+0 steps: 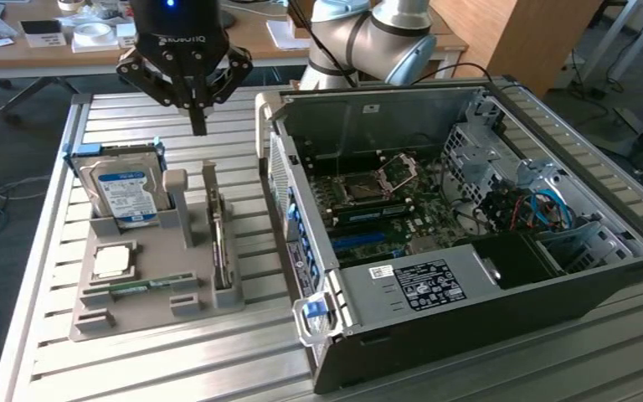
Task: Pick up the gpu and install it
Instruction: 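Reach for the gpu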
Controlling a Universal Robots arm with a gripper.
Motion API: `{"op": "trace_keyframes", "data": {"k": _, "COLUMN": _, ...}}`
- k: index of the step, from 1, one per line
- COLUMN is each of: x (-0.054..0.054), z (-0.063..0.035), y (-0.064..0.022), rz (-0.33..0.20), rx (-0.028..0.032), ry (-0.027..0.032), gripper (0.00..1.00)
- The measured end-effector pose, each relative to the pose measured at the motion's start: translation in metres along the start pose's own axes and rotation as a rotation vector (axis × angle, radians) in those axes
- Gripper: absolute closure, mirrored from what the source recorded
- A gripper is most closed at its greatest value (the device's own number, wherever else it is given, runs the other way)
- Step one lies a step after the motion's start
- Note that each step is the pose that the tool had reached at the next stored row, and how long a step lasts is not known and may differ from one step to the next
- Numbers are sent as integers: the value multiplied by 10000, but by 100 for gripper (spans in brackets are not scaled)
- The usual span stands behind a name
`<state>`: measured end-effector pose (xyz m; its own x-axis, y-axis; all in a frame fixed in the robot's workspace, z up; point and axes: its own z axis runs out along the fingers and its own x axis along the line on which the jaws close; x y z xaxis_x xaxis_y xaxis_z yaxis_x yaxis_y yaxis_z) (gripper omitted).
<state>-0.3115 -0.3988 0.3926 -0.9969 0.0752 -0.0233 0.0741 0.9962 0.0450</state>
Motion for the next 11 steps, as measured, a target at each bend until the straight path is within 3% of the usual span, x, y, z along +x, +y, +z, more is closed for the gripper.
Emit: {"op": "trace_keyframes", "data": {"k": 11, "x": 9, "z": 0, "y": -1, "rz": 0, "rx": 0, "ry": 0, "gripper": 89}}
